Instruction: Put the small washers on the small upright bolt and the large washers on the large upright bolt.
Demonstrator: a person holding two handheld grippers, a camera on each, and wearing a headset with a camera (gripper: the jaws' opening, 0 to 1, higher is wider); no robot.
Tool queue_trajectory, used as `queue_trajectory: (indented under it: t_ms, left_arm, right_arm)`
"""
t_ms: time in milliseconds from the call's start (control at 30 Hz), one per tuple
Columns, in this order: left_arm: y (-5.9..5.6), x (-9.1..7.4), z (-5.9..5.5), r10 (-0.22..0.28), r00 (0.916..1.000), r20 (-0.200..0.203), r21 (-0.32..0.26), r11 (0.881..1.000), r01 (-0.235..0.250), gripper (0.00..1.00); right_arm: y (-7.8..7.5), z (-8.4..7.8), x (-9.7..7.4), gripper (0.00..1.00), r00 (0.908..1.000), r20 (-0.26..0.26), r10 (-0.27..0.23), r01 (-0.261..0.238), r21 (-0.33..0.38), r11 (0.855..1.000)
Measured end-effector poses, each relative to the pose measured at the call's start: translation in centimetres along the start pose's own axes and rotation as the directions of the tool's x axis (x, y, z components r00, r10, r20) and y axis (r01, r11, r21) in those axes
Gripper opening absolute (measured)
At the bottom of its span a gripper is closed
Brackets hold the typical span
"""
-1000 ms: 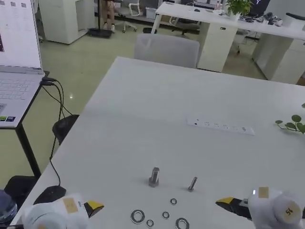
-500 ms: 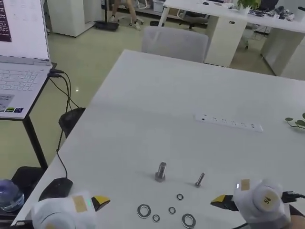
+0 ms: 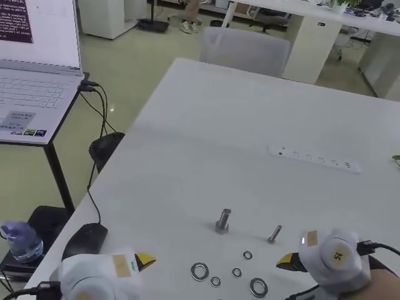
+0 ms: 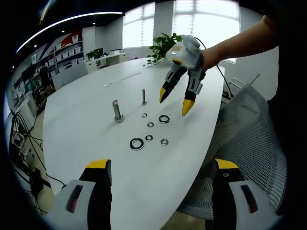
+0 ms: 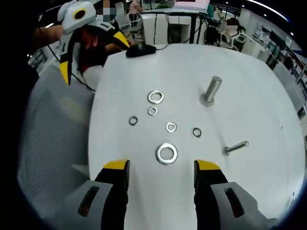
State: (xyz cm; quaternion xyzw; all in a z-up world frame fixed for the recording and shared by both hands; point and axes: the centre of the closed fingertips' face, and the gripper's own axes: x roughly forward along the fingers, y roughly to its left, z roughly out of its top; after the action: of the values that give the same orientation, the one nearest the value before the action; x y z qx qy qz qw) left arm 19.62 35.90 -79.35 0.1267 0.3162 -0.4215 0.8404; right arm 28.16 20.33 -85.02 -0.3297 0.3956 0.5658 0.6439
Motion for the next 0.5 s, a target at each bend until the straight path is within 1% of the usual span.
queue_trajectory:
  t_ms: [233, 333, 500]
  left_arm:
    - [0.1, 0.0, 0.0, 0.0, 1.0, -0.001, 0.0, 1.0, 0.0, 0.84]
    - [0.2, 0.0, 0.1, 0.003, 1.0, 0.002, 0.005, 1.0, -0.003, 0.86]
    - [0.0, 0.0, 0.1, 0.004, 0.9999, 0.01, 0.004, 1.0, -0.004, 0.85]
  right_arm:
    - [-0.2, 0.2, 0.7, 0.55, 0.9995, -0.027, 0.016, -0.017, -0.035, 0.999]
    - [-0.4, 0.1, 1.0, 0.55, 0.9991, -0.038, 0.021, -0.022, -0.043, 0.999]
    - [-0.4, -0.2, 1.7, 0.54, 0.9969, -0.072, 0.029, -0.035, -0.077, 0.996]
